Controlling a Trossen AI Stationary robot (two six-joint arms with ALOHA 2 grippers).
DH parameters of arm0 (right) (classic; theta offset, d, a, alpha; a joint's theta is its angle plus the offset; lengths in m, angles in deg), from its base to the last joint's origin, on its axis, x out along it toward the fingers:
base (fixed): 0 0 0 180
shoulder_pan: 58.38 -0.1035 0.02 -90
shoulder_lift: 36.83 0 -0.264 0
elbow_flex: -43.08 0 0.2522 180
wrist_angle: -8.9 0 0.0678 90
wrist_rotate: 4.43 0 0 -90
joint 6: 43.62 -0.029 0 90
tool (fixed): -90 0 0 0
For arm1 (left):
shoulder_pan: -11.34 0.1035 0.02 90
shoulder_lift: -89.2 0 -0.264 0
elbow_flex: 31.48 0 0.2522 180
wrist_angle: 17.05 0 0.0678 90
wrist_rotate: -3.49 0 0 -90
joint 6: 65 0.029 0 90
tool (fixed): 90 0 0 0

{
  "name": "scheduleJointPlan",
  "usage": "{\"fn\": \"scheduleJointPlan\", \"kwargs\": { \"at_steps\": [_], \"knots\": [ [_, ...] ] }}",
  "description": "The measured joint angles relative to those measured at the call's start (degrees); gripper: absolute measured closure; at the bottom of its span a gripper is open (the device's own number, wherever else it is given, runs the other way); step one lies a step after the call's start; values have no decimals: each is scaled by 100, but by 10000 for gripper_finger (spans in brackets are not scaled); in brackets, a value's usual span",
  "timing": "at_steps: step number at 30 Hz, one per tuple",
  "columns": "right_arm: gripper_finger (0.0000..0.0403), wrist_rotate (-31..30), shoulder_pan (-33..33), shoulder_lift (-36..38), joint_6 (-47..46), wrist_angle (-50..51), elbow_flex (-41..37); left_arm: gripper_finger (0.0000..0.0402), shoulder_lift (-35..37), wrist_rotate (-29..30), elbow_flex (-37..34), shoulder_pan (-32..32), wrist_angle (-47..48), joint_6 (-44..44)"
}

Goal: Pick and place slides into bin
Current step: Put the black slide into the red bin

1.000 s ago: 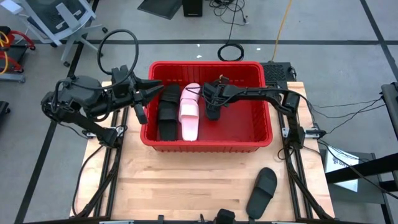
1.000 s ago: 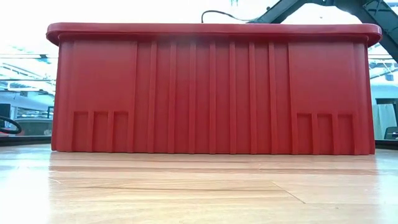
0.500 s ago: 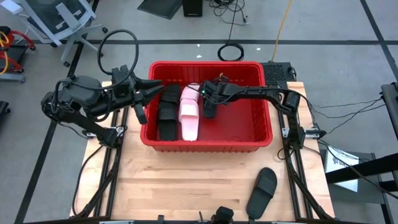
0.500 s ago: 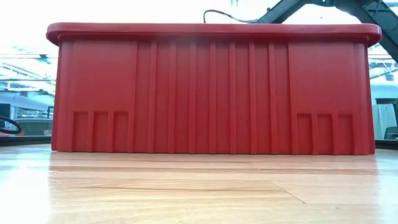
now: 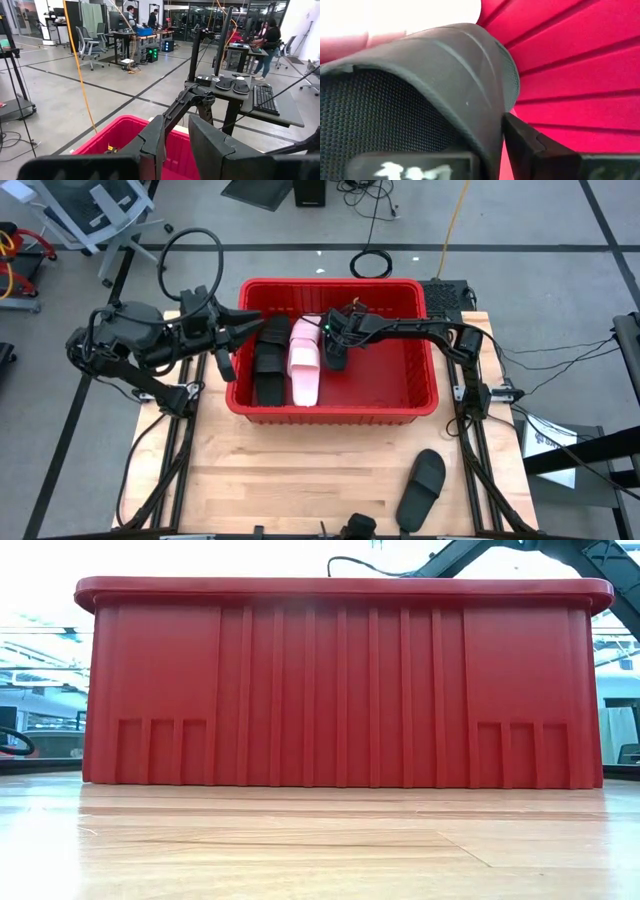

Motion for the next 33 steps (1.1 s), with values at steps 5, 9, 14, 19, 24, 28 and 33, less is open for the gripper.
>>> {"fn": "scheduleJointPlan", "kwargs": {
  "at_steps": [5,9,14,19,24,28,33],
  "knots": [
    [349,-26,-5,0,-103,190,0,314,0,1,1,0,0,-1],
    [348,-8,-5,0,-100,266,0,314,0,2,0,0,0,0],
    [344,113,-14,18,-98,367,-2,314,0,2,1,0,0,1],
    [304,308,-22,70,-103,367,-2,314,0,2,2,0,0,24],
    [242,299,17,70,-273,378,-2,314,0,2,2,0,0,32],
    [203,285,21,70,-598,352,-2,314,0,-86,0,0,0,24],
    [175,599,23,70,-855,237,-2,314,1,-94,1,0,0,-6]
  ]
}}
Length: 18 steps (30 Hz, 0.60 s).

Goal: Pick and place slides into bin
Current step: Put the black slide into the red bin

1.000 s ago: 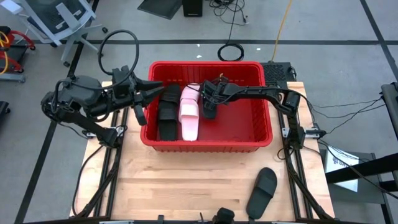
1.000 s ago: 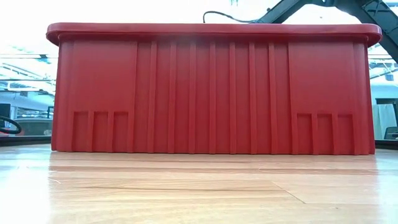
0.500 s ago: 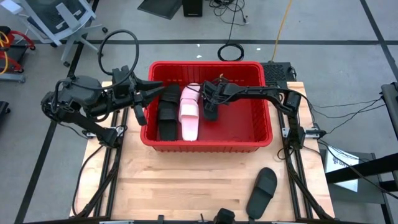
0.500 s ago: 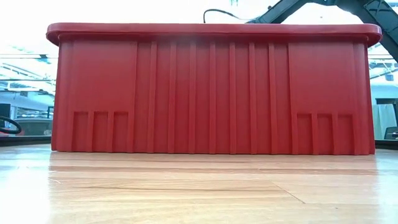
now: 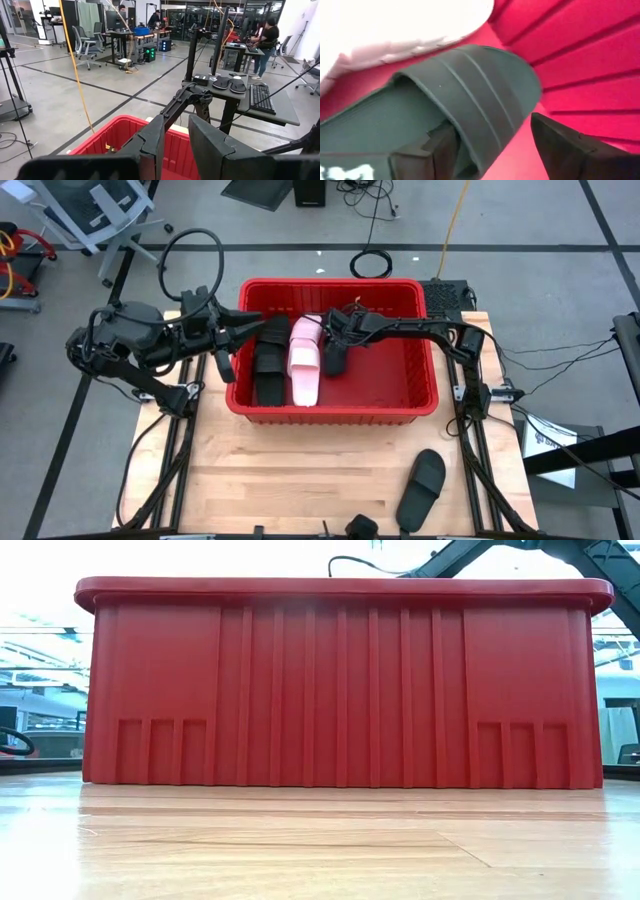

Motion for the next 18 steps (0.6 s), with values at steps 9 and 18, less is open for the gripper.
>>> {"fn": "scheduleJointPlan", "kwargs": {
  "at_steps": [9,18],
  "knots": [
    [174,628,-13,4,-242,55,0,314,-1,-15,-1,-25,0,-9],
    [180,589,-31,134,-451,262,0,314,0,-15,0,-137,7,-23]
  ]
}}
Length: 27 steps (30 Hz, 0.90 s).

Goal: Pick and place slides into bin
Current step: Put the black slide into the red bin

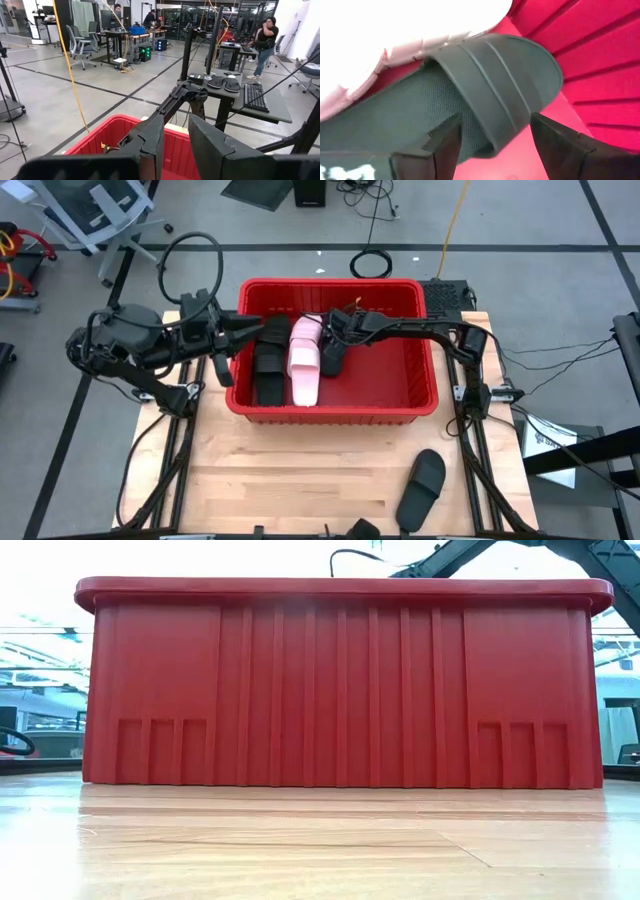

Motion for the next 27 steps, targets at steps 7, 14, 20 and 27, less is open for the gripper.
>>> {"fn": "scheduleJointPlan", "kwargs": {
  "at_steps": [7,14,20,27],
  "knots": [
    [185,-313,31,136,30,186,0,314,-1,0,1,-28,12,0],
    [193,-572,30,161,5,395,0,314,1,2,0,-27,39,3],
    [192,89,31,161,102,226,0,314,0,-74,0,-27,50,66],
    [195,496,17,161,-279,167,0,314,1,-130,-1,-27,96,79]
  ]
}}
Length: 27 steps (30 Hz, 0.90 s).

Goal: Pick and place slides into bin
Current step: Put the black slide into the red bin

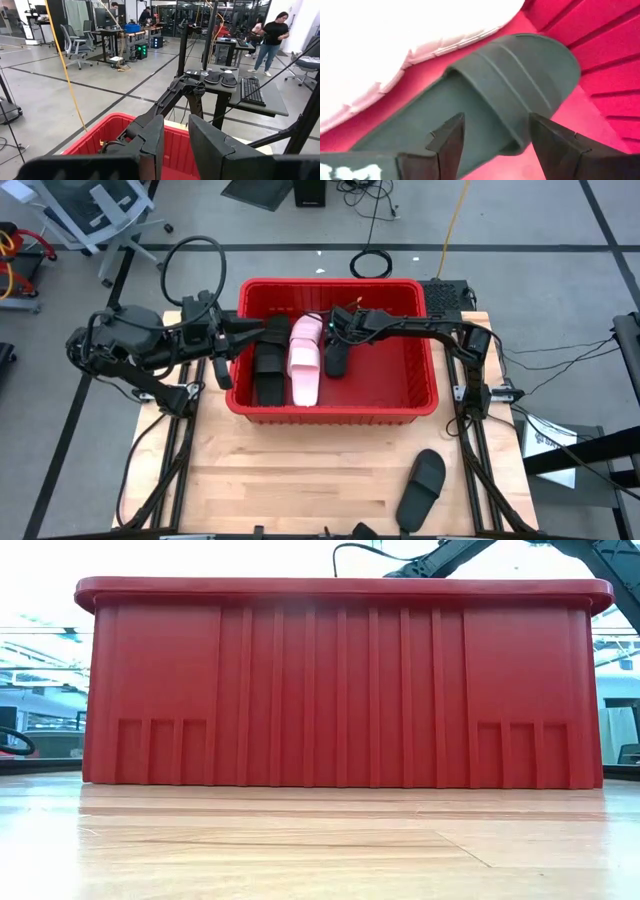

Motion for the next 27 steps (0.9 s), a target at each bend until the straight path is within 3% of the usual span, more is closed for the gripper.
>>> {"fn": "scheduleJointPlan", "kwargs": {
  "at_steps": [9,20,27],
  "knots": [
    [196,880,-60,58,-315,-20,0,314,0,-11,0,-1,66,-4],
    [202,119,-293,640,-508,-126,0,314,0,-16,1,-1,113,157],
    [202,283,-417,1023,-1141,-135,-2,314,18,-18,2,-1,356,148]
  ]
}}
